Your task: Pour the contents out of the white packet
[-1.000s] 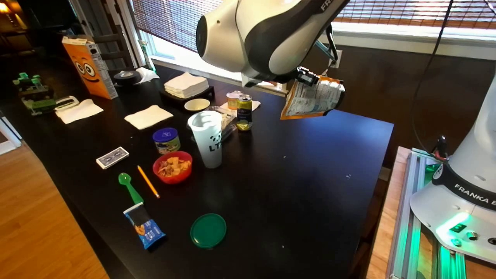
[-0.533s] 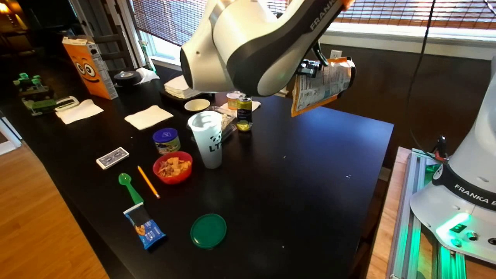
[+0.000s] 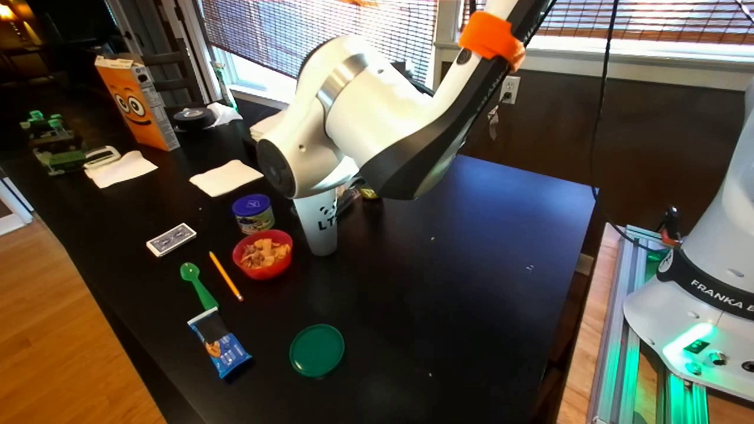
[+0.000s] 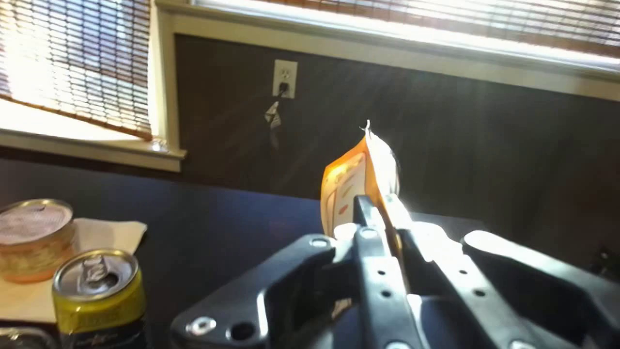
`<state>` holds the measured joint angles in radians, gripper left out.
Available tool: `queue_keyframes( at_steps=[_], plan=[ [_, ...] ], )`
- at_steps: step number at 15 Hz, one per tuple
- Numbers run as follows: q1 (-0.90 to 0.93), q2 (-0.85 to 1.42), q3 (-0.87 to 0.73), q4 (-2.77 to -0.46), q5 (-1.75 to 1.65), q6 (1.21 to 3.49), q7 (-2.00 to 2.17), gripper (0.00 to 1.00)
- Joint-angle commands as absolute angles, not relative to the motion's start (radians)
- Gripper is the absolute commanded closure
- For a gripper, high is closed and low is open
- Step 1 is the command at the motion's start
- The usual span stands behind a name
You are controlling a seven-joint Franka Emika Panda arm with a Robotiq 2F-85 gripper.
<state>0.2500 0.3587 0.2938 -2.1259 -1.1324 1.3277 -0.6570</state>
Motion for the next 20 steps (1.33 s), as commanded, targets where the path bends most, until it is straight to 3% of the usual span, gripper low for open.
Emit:
queue_keyframes(
  at_steps=[1,3,4,12,20],
  plan=[
    [0.246,0.385,0.291,-2.138,-1.219,1.369,-0.743,0.98],
    [0.248,0.388,0.292,-2.129,-1.180,1.359,-0.715,0.98],
    [0.247,0.393,0.292,-2.128,-1.182,1.359,-0.717,0.93],
    [0.222,0.374,0.297,-2.146,-1.105,1.400,-0.722,0.98],
    [0.163,0.336,0.297,-2.215,-0.987,1.746,-0.675,0.98]
  ],
)
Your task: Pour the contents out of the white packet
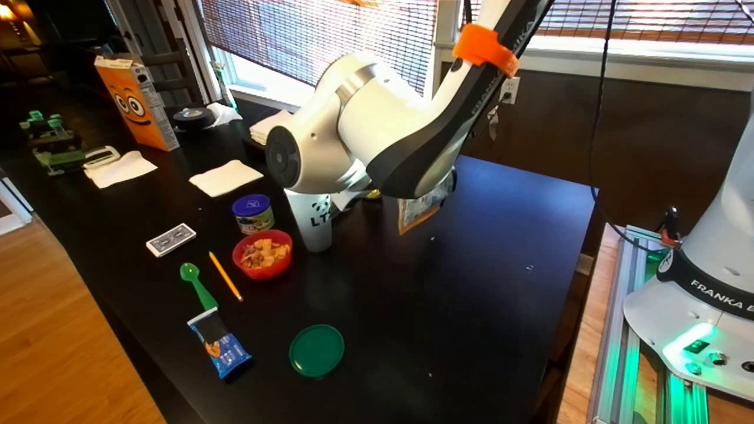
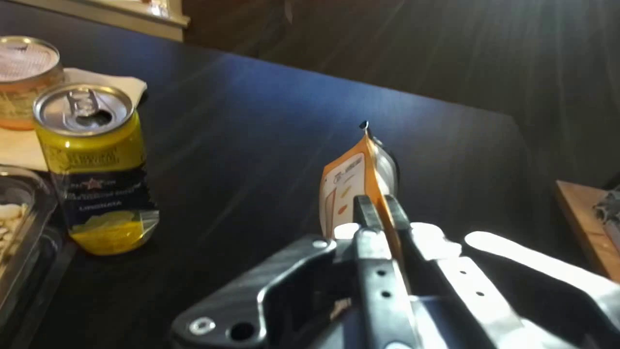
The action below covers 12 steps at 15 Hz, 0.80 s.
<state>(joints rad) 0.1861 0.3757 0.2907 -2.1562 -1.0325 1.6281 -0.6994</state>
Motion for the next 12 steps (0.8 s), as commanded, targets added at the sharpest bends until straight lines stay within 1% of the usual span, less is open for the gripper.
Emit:
queue_keyframes(
  at_steps=[1,4,5,6,7,8,12],
  plan=[
    [0.159,0.334,0.295,-2.230,-0.973,1.785,-0.673,0.98],
    [0.157,0.325,0.288,-2.267,-0.955,1.858,-0.664,0.98],
    [0.158,0.323,0.286,-2.274,-0.956,1.870,-0.663,0.94],
    [0.157,0.317,0.285,-2.284,-0.960,1.882,-0.674,0.68],
    [0.160,0.313,0.283,-2.291,-0.969,1.892,-0.664,0.67],
    [0.161,0.307,0.281,-2.299,-0.973,1.900,-0.662,0.62],
    [0.163,0.287,0.275,-2.323,-0.983,1.930,-0.660,0.34]
  ],
)
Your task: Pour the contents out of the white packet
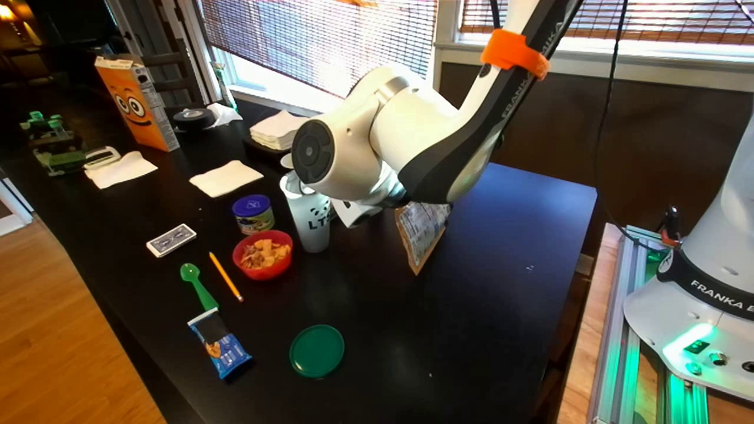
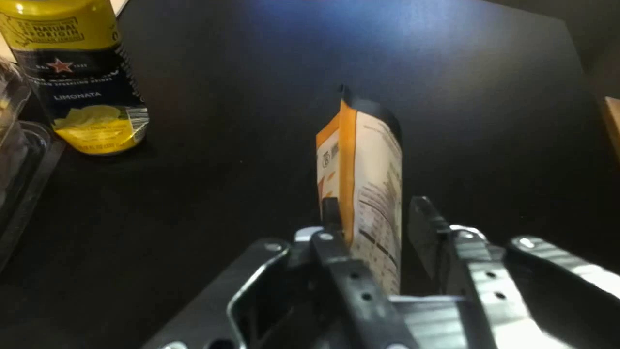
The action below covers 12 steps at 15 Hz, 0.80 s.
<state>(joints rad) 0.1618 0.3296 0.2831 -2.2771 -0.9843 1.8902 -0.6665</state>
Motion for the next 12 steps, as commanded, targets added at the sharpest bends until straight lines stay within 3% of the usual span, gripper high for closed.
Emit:
queue_keyframes(
  at_steps=[1,4,5,6,8,12],
  plan=[
    [0.163,0.284,0.273,-2.329,-0.987,1.935,-0.659,0.27],
    [0.161,0.271,0.265,-2.353,-1.002,1.964,-0.654,0.05],
    [0.161,0.264,0.261,-2.363,-1.011,1.976,-0.645,0.10],
    [0.161,0.258,0.258,-2.372,-1.016,1.983,-0.641,0.43],
    [0.161,0.248,0.251,-2.389,-1.026,1.999,-0.633,0.40],
    [0.163,0.230,0.242,-2.413,-1.036,2.008,-0.626,0.69]
  ],
)
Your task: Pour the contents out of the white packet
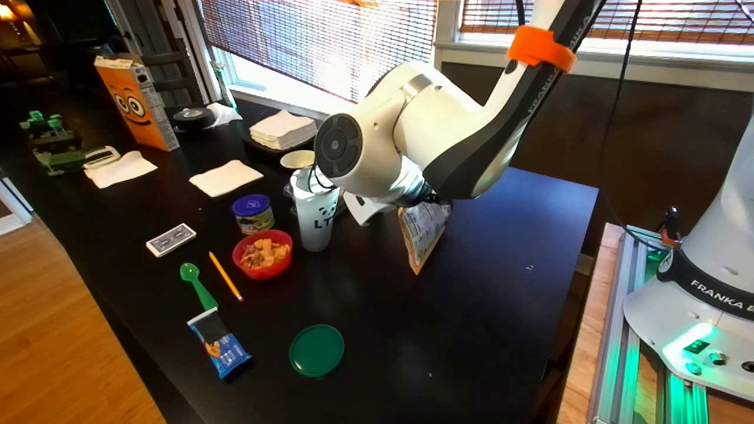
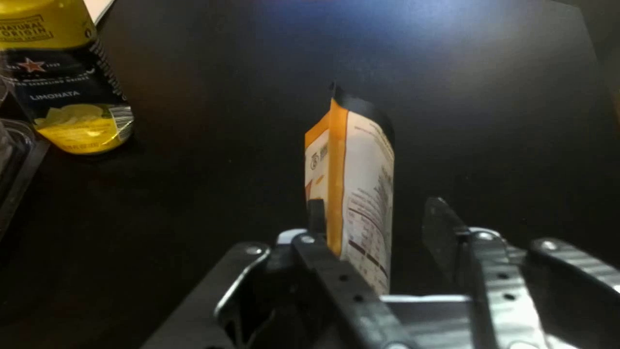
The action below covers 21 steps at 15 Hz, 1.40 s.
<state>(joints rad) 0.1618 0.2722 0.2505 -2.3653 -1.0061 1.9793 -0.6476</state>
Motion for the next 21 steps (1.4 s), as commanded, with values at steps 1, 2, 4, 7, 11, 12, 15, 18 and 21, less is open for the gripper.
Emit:
queue_keyframes(
  at_steps=[1,2,4,7,11,12,15,18,21],
  plan=[
    [0.165,0.227,0.240,-2.417,-1.039,2.003,-0.628,0.76],
    [0.167,0.226,0.239,-2.421,-1.046,1.996,-0.628,0.82],
    [0.167,0.225,0.235,-2.432,-1.073,2.000,-0.623,0.96],
    [0.168,0.246,0.223,-2.437,-1.124,1.974,-0.601,0.63],
    [0.158,0.248,0.204,-2.456,-1.183,1.976,-0.579,0.42],
    [0.158,0.247,0.200,-2.459,-1.192,1.977,-0.575,0.45],
    [0.152,0.237,0.193,-2.471,-1.210,1.997,-0.549,0.70],
    [0.149,0.218,0.194,-2.480,-1.218,2.019,-0.519,0.88],
    [0.144,0.202,0.193,-2.485,-1.231,2.053,-0.482,1.00]
  ],
)
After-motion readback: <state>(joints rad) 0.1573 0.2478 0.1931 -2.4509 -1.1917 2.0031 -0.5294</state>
